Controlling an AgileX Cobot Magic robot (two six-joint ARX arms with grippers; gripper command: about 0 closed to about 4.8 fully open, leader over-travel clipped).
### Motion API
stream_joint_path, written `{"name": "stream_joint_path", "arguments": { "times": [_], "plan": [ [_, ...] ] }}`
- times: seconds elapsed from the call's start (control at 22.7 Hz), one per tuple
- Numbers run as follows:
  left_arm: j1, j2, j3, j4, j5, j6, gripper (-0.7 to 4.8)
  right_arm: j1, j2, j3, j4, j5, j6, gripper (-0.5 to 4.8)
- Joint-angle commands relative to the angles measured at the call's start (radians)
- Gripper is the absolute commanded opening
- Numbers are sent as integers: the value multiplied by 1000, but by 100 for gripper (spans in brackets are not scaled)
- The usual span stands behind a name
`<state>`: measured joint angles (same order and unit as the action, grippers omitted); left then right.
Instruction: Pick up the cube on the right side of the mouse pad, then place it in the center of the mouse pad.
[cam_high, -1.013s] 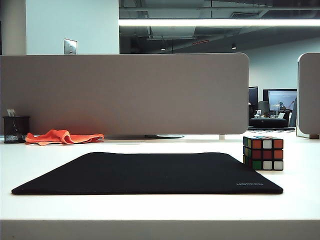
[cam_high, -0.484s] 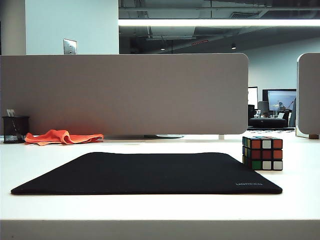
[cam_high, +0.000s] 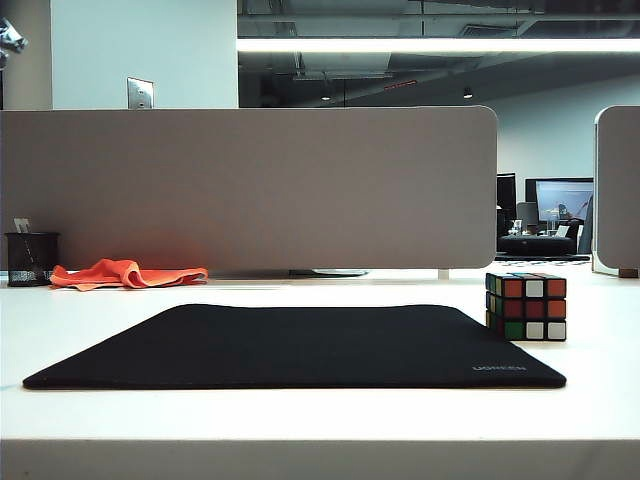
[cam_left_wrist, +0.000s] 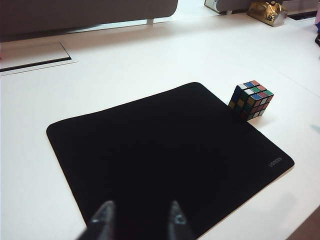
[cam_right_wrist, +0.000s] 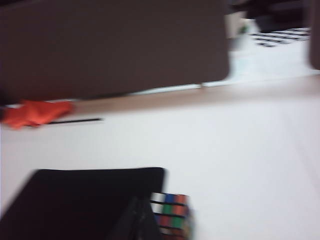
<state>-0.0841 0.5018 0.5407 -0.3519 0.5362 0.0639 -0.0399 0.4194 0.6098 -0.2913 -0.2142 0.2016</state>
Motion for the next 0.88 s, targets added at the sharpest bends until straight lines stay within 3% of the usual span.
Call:
{"name": "stream_joint_path", "arguments": {
  "times": [0.04, 0.48, 0.57, 0.62, 0.66, 0.7, 0.75, 0.79, 0.88],
  "plan": [
    [2, -1, 7, 27, 11, 3, 122, 0, 60, 66, 21, -24, 120, -4],
    [2, -1, 7, 27, 25, -19, 122, 103, 319, 346, -177, 90, 35, -4],
    [1, -1, 7, 26, 28, -20, 122, 189, 439, 475, -290, 202, -107, 18],
    [-3, -1, 7, 25, 29, -20, 122, 208, 467, 501, -314, 216, -129, 70],
    [-8, -1, 7, 26, 29, -19, 122, 228, 500, 530, -343, 216, -148, 171],
    [-14, -1, 7, 26, 28, -19, 122, 242, 527, 551, -363, 216, -151, 278],
    [-22, -1, 7, 25, 29, -19, 122, 257, 559, 574, -383, 216, -151, 437],
    [-27, -1, 7, 25, 29, -20, 122, 266, 582, 589, -394, 215, -151, 479],
    [-48, -1, 7, 24, 29, -29, 122, 285, 647, 615, -391, 170, -151, 479]
  ]
}}
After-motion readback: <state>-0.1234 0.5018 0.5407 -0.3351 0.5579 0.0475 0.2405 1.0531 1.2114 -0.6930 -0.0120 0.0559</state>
